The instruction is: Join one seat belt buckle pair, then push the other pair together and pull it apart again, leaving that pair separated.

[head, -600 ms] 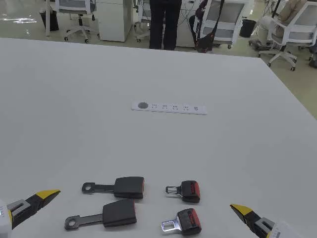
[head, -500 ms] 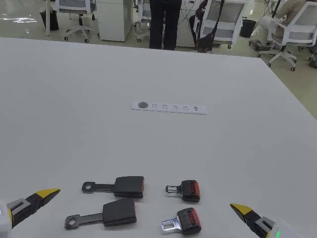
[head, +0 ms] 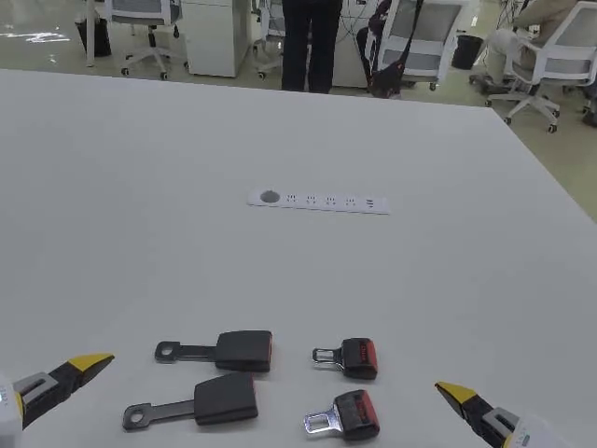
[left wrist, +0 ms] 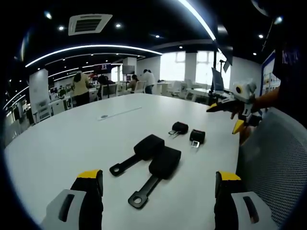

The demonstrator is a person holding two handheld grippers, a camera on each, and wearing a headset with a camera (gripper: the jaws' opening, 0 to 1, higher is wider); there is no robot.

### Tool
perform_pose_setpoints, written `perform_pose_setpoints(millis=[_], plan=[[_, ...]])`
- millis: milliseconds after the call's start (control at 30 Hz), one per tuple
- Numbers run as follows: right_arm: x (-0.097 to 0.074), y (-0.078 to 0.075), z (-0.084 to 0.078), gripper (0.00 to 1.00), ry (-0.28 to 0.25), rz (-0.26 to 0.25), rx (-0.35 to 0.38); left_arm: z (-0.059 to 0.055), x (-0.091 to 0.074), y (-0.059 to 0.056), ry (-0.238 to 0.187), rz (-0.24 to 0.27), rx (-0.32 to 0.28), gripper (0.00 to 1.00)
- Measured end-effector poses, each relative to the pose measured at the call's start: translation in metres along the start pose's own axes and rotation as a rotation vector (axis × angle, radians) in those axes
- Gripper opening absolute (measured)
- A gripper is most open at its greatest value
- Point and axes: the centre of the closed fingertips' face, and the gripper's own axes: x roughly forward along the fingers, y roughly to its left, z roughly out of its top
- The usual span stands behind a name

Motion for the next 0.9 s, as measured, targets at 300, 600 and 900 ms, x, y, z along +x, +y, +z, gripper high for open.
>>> perform_pose_setpoints(millis=[300,600,900], plan=[[-0.0009,0.0013,0.0021,0.96,0.0,-0.002,-0.001,-0.0007,0.0001,0.001,0.0,0.001,0.001,0.99],[-0.0013,-0.0008,0.0012,0.96,-0.002,-0.006,-0.002,0.0,0.0002,0.0,0.001,-0.001,0.001,0.98],[-0.0013,-0.0009,0.0014,0.96,-0.003,-0.004,-0.004,0.0011,-0.0001,-0.0005,0.0,-0.001,0.002,0.98]])
